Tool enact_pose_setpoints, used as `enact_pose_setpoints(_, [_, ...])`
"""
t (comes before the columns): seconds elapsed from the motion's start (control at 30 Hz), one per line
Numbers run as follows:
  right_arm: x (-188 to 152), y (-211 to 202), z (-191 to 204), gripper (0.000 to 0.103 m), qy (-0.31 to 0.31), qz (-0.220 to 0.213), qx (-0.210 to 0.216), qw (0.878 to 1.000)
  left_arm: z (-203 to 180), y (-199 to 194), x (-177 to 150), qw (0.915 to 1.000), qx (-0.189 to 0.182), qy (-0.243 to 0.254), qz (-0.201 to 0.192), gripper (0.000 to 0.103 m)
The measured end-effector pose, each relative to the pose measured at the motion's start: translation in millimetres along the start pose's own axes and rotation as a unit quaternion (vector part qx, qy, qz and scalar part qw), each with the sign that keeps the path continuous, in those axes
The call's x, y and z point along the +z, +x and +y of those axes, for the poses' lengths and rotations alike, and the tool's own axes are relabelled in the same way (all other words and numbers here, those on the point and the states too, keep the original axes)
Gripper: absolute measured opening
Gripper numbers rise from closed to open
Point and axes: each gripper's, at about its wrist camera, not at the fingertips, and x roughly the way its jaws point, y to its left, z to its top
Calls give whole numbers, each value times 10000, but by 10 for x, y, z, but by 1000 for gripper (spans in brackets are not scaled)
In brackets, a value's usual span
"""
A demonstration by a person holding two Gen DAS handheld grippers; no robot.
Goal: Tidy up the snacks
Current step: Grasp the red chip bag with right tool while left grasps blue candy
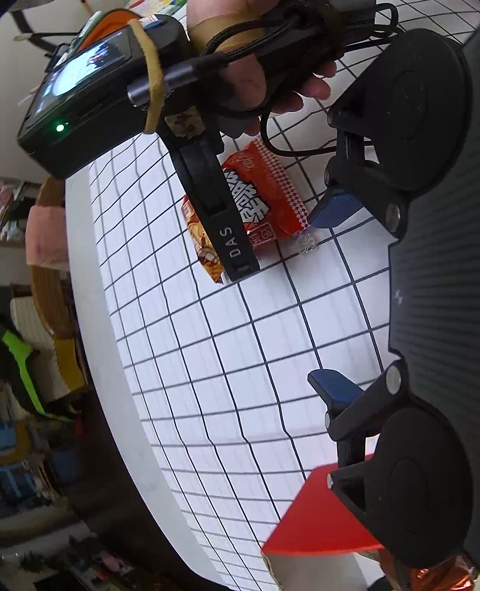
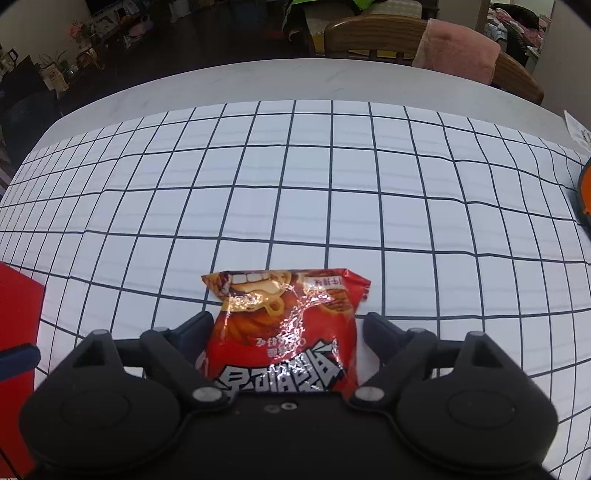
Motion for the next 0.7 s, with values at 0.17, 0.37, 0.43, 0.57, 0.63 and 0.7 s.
enact_pose_setpoints(0.17, [-108, 32, 74, 74, -98, -85, -29, 9999, -45, 78, 24, 9995, -225, 239, 43, 84])
enact_pose_setpoints(0.37, [-200, -112, -160, 70, -34, -163, 20, 9999, -137, 162, 65, 9976, -386, 577, 87, 84])
enact_pose_setpoints(0.43, [-228, -152, -274, 70, -20, -184, 72, 9998, -181, 202, 78, 9967, -418, 686, 98, 84])
enact_pose_setpoints(0.57, [-354, -293, -562, 70, 52, -188, 174, 9997, -281, 270, 104, 9945, -496, 909, 139, 84])
enact_pose_setpoints(0.63, [-437, -371, -705, 70, 126, -179, 206, 9995, -329, 305, 121, 9935, -518, 1001, 135, 83])
enact_pose_setpoints(0.7, [-519, -442, -824, 70, 188, -181, 228, 9994, -375, 328, 140, 9925, -577, 1071, 134, 81])
